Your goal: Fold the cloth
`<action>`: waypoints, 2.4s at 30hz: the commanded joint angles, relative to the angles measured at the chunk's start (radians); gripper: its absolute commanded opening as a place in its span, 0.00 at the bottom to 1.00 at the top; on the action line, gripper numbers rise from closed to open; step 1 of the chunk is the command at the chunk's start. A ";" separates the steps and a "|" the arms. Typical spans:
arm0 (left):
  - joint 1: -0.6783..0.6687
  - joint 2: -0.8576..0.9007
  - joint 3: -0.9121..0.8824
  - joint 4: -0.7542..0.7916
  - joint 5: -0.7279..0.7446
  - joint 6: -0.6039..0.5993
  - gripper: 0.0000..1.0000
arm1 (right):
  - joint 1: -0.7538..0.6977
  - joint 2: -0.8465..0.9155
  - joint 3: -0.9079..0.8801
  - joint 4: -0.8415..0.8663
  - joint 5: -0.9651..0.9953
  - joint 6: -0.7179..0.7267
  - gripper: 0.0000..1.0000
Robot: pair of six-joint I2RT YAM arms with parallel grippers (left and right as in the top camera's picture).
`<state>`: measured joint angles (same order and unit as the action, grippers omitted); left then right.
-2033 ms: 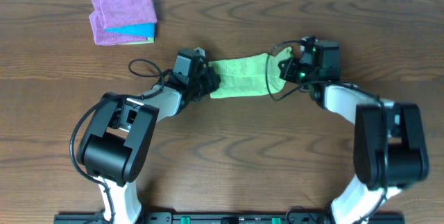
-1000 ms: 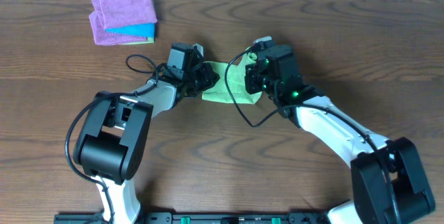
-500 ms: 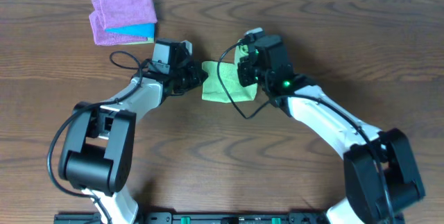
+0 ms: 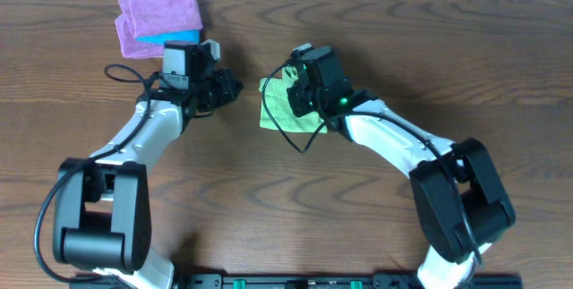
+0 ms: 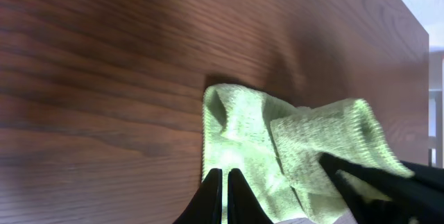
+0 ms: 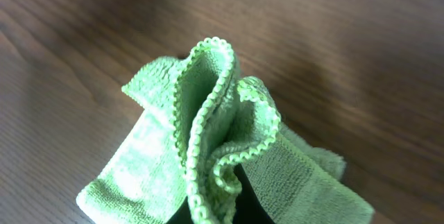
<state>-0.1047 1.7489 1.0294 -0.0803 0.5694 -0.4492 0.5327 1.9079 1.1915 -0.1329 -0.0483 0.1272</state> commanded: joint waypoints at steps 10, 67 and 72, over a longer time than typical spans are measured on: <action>0.029 -0.033 0.021 -0.021 0.001 0.024 0.06 | 0.069 0.069 0.025 0.018 0.008 -0.013 0.05; 0.054 -0.090 0.021 -0.022 0.007 0.016 0.06 | 0.098 0.074 0.106 -0.144 -0.234 0.086 0.51; 0.054 -0.090 0.021 -0.021 0.007 0.016 0.06 | 0.112 0.074 0.106 -0.165 -0.349 0.138 0.50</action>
<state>-0.0547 1.6848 1.0294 -0.1005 0.5697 -0.4438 0.6334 1.9739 1.2785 -0.2909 -0.3084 0.2249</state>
